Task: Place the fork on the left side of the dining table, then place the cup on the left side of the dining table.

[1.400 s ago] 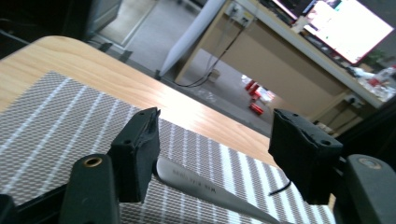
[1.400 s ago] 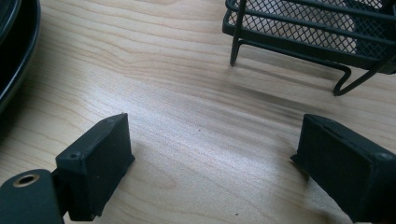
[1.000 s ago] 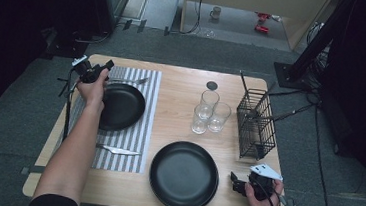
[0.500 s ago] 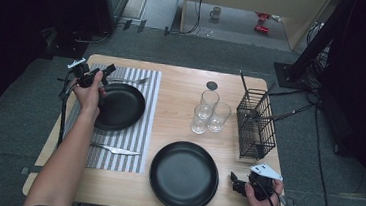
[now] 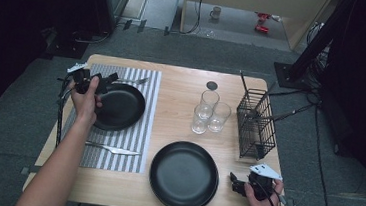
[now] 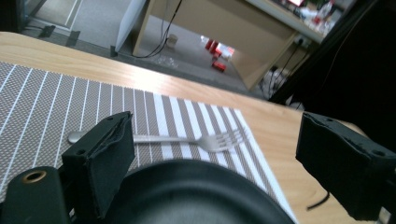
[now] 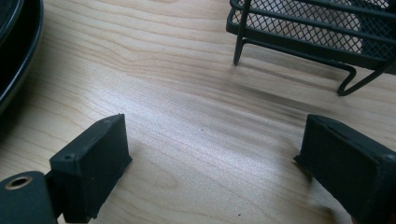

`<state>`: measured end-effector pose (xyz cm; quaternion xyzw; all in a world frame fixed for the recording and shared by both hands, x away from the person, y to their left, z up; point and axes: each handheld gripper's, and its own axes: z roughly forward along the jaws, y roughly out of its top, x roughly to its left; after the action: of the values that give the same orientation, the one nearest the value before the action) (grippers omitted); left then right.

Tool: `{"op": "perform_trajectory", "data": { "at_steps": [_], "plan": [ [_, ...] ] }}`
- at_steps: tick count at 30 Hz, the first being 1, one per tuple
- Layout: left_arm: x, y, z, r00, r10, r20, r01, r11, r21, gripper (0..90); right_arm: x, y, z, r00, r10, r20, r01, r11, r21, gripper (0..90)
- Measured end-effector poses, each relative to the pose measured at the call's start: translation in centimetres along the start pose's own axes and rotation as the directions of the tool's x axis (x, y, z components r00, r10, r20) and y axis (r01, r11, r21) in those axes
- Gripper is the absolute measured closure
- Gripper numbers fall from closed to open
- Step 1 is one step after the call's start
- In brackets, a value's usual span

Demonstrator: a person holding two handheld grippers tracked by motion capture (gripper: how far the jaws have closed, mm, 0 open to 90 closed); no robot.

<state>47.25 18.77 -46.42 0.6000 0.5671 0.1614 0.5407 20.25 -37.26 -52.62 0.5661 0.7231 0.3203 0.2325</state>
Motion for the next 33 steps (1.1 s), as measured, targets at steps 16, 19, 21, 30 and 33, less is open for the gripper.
{"op": "perform_trajectory", "data": {
  "at_steps": [16, 19, 21, 30, 33],
  "plan": [
    [-0.8, -1.2, -2.7, 0.9976, 0.069, -0.011, -0.068, 0.9959, 0.059, 9.5, 0.0, 0.0, 0.0, 1.0, 0.0, -0.001, 0.0, 1.0, 0.001, 7.7],
    [-1.0, -1.3, -3.4, 0.9967, 0.081, 0.002, -0.081, 0.9947, 0.062, 9.4, 0.0, 0.0, 0.0, 1.0, 0.0, -0.001, 0.0, 1.0, 0.001, 7.6],
    [-1.0, -1.4, -4.0, 0.9955, 0.091, 0.027, -0.092, 0.9945, 0.05, 7.3, 0.0, 0.0, 0.0, 1.0, 0.0, -0.001, 0.0, 1.0, 0.001, 7.7],
    [-1.9, -2.5, -6.2, 0.9887, 0.125, 0.082, -0.13, 0.9897, 0.059, 1.6, 0.0, 0.0, 0.0, 1.0, 0.0, -0.001, 0.0, 1.0, 0.001, 7.6],
    [-2.3, -2.9, -6.7, 0.9867, 0.139, 0.084, -0.144, 0.9877, 0.06, 1.7, 0.0, 0.0, 0.0, 1.0, -0.001, -0.001, 0.001, 1.0, 0.001, 7.4]
  ]
}}
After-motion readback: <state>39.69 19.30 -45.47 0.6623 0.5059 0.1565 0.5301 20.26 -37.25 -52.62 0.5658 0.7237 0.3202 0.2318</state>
